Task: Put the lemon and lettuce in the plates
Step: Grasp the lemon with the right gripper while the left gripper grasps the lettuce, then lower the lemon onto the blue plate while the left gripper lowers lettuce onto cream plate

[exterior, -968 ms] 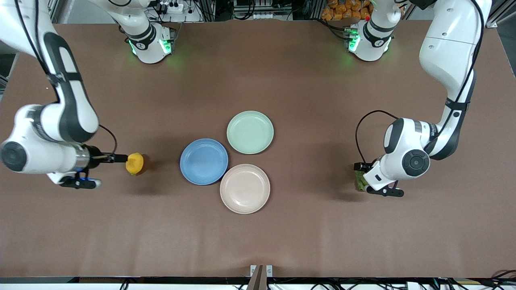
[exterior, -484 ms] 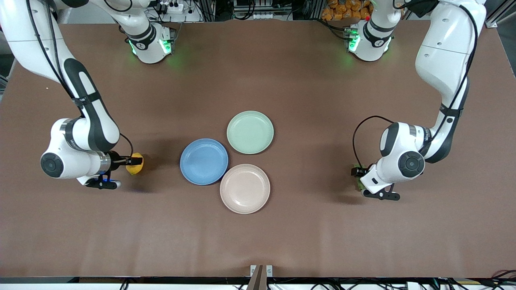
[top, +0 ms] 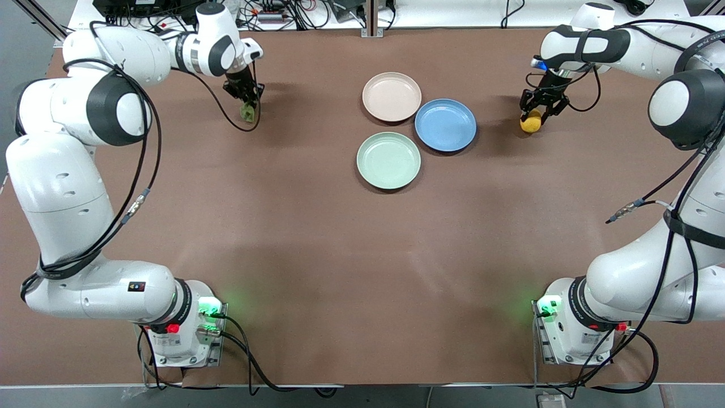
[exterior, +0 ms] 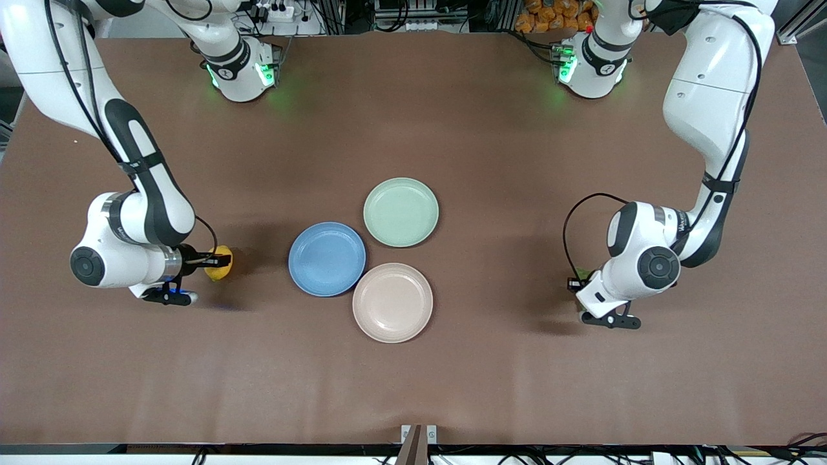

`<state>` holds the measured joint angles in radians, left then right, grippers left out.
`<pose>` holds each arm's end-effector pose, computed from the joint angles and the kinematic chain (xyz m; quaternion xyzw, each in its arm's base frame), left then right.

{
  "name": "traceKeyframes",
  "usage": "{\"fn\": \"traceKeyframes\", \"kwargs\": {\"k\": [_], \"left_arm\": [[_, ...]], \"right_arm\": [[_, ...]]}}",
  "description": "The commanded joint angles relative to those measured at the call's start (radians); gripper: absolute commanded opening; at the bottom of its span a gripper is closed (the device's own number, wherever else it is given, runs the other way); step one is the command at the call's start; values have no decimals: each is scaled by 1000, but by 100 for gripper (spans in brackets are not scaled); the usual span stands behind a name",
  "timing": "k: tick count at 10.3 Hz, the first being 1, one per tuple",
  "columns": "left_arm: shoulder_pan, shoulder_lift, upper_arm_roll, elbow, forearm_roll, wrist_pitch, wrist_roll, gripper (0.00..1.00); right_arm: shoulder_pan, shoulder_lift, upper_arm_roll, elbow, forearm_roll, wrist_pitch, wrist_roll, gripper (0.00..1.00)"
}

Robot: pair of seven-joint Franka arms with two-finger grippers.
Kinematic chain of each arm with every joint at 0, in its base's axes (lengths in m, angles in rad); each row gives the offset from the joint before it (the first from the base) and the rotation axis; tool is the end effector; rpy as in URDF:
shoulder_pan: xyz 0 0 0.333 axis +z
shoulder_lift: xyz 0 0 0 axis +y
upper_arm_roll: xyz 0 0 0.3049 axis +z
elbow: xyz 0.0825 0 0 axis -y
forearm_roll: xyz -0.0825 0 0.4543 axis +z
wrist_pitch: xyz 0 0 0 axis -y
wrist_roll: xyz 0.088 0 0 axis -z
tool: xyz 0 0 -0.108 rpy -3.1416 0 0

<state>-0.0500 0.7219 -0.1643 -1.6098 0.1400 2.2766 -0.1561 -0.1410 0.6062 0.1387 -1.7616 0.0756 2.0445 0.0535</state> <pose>0.7187 -0.1431 0.1469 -0.9982 0.0567 0.0216 0.0016 0.6684 0.0014 0.1430 -0.9832 0.0556 0.1603 0.0672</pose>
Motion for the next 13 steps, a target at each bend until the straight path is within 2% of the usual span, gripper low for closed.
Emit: {"fn": "traceKeyframes", "kwargs": {"k": [1,2,3,4,5,7,8,9,10,11,12,13], "left_arm": [[-45,-71,-9,4,19,-25,-95,0],[-83,-108,-11,4,19,-44,-155,0],[-129,-142,-15,7,18,-46,-216,0],[-187,-168,-30,17,18,-46,-303,0],[-245,-171,-44,46,19,-46,-415,0],[-368,-145,-44,143,19,-34,-622,0],[-382,-118,-50,190,15,-23,-660,0],[-413,-93,-61,194,-8,60,-710,0],[-450,-53,-61,194,-20,160,-773,0],[-467,-15,-58,194,-20,257,-795,0],[-468,25,-58,194,-20,323,-795,0],[-470,62,-58,192,-20,375,-795,0]], "right_arm": [[0,-25,40,139,82,-192,44,0],[3,-25,82,189,142,-226,113,0],[27,-20,138,223,156,-222,228,0],[87,-7,157,228,151,-195,353,0],[162,10,157,228,151,-120,437,0],[221,58,156,218,148,-40,511,0],[238,70,154,203,145,-11,517,0],[238,85,154,177,147,15,520,0],[241,107,154,177,150,20,520,14],[242,118,154,178,150,20,520,65],[242,119,154,182,145,20,517,100],[241,118,154,189,147,19,511,100]]}}
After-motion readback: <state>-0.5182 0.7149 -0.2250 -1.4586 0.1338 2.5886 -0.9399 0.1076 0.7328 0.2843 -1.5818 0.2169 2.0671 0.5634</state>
